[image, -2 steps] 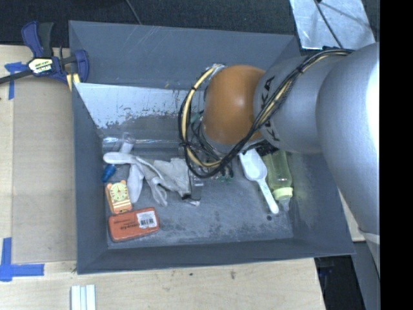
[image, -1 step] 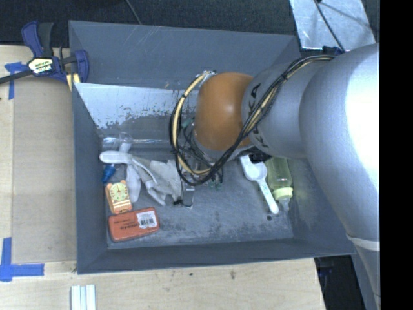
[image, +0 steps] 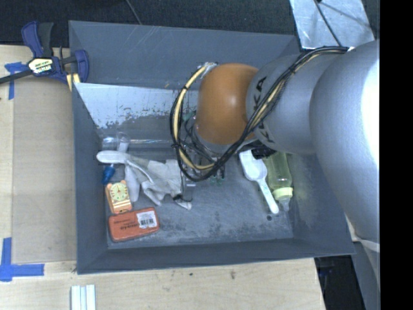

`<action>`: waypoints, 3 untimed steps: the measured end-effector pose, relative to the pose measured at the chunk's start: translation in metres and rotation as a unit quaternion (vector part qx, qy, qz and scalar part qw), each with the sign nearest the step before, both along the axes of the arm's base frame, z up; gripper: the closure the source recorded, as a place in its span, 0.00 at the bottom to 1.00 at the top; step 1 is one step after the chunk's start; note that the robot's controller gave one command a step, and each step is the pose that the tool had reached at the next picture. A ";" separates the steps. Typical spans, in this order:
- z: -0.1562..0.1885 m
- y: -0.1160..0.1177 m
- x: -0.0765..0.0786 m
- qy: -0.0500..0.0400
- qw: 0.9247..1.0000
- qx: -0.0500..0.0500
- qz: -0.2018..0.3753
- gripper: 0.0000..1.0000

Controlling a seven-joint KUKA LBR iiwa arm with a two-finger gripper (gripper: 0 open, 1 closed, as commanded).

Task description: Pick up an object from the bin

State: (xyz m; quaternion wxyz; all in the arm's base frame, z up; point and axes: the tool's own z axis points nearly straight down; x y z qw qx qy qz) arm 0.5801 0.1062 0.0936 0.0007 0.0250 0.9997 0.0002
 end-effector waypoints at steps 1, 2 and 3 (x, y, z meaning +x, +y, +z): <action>0.034 -0.002 -0.004 -0.001 1.000 0.000 0.019 0.00; 0.043 0.004 0.000 -0.003 0.999 0.000 0.032 0.00; -0.002 0.011 0.004 -0.002 1.000 0.000 -0.017 0.00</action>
Offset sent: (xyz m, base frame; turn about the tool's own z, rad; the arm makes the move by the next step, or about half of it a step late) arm 0.0004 0.0160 0.0105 -0.1058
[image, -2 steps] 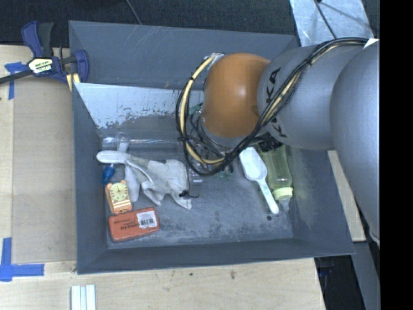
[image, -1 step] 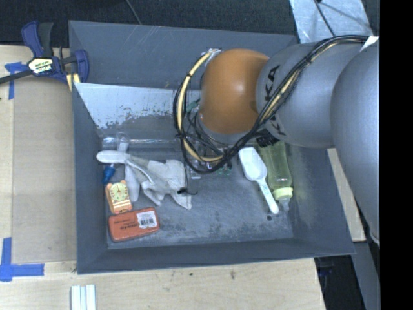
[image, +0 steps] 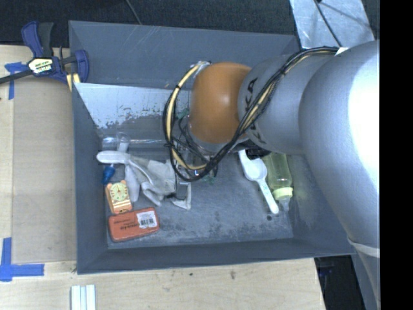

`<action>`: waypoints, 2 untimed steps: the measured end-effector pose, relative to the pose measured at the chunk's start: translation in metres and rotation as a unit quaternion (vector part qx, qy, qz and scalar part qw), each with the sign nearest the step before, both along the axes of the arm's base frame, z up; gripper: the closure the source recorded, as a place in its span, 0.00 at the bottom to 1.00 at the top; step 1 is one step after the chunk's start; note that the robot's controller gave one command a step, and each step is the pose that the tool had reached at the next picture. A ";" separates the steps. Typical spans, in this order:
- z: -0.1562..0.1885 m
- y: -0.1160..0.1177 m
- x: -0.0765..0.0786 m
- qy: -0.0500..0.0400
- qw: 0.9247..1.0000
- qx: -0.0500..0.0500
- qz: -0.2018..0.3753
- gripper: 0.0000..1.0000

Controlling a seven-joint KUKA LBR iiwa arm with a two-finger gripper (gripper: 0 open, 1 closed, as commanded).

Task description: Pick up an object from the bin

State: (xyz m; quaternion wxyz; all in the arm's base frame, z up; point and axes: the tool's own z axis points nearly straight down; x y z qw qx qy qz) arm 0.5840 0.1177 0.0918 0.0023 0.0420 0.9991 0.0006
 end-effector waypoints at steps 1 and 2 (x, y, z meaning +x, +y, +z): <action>-0.020 0.003 0.008 -0.001 0.996 0.000 0.084 1.00; -0.020 0.003 0.008 -0.001 0.996 0.000 0.084 1.00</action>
Offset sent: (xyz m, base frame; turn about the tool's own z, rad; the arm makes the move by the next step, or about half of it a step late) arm 0.0000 0.0000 0.0000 0.0000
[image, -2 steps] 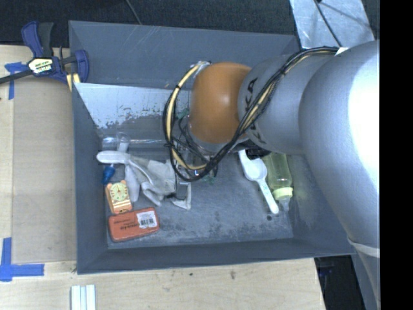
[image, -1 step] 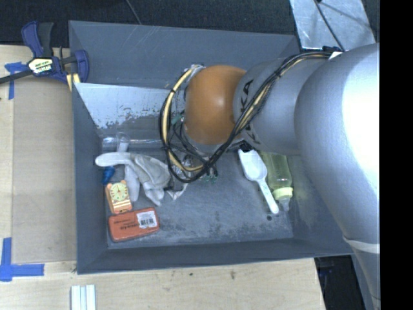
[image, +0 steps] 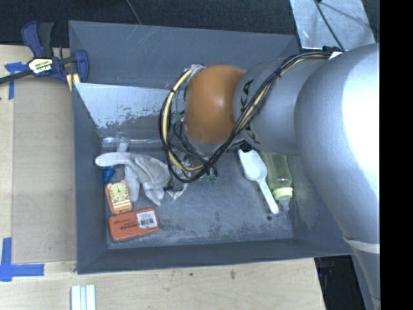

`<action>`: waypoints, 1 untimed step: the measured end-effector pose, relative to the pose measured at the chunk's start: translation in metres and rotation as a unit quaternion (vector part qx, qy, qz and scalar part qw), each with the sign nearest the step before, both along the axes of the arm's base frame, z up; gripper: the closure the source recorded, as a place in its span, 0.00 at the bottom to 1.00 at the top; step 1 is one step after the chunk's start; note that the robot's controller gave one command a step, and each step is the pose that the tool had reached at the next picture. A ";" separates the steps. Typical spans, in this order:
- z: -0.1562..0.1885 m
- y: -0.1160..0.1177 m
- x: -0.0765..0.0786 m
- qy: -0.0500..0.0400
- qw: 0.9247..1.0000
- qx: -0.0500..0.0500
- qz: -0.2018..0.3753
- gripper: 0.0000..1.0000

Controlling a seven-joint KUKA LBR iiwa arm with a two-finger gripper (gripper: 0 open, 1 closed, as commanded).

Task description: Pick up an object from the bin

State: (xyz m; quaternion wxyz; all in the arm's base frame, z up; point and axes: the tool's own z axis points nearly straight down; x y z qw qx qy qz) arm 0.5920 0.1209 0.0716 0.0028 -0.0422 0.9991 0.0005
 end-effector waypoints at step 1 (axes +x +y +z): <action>0.121 -0.023 0.002 0.001 1.000 -0.001 0.012 1.00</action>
Offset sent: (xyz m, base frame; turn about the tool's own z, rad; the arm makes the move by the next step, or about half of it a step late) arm 0.0000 0.0000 0.0000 0.0000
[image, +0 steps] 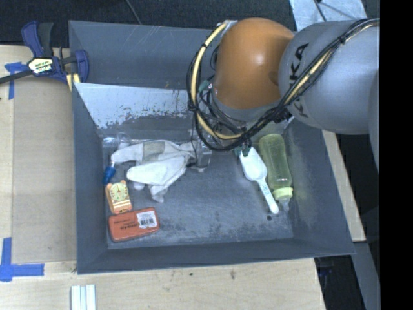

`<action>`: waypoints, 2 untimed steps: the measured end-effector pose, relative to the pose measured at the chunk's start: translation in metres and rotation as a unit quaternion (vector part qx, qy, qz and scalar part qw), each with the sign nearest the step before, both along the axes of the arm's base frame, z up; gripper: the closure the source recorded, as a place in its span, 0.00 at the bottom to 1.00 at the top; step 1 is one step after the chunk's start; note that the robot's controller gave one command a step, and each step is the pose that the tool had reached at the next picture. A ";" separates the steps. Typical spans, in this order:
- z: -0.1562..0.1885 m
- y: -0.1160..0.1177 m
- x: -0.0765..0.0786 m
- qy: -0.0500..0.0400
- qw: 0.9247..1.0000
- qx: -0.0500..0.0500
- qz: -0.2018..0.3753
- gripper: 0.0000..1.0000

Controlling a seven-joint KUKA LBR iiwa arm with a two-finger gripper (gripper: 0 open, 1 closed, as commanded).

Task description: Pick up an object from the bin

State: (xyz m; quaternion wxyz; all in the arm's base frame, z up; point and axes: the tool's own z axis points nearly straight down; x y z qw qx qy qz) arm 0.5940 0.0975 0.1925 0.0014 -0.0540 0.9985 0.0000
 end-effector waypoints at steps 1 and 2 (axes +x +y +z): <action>0.000 0.000 0.000 0.000 1.000 0.000 0.000 1.00; 0.060 0.008 0.014 0.001 1.000 0.000 0.001 1.00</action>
Offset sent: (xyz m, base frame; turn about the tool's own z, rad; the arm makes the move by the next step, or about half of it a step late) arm 0.0170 0.0105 0.0755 -0.0018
